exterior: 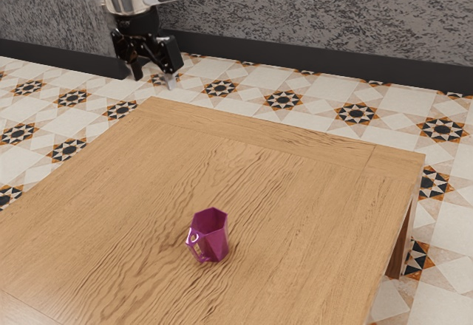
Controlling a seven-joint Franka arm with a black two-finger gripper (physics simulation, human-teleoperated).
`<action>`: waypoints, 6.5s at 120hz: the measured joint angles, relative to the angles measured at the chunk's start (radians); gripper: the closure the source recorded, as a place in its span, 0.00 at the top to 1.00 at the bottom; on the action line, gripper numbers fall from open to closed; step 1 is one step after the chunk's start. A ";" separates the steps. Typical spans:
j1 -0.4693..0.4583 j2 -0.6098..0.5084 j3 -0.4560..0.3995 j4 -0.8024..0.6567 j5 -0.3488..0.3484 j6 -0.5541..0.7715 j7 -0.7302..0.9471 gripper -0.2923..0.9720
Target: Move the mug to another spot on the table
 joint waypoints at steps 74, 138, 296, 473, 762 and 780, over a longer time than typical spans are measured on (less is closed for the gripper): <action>0.019 -0.180 -0.030 -0.481 0.024 0.201 0.086 0.77; 0.015 -0.235 -0.181 -0.899 -0.090 0.677 0.252 0.77; 0.035 0.003 -0.199 -1.078 -0.228 1.309 0.130 0.77; 0.194 -0.053 -0.151 -1.090 -0.134 1.282 0.100 0.17; 0.174 -0.269 0.011 -0.790 -0.043 0.603 0.139 0.77; 0.077 -0.168 0.000 -0.579 -0.040 0.446 0.153 0.77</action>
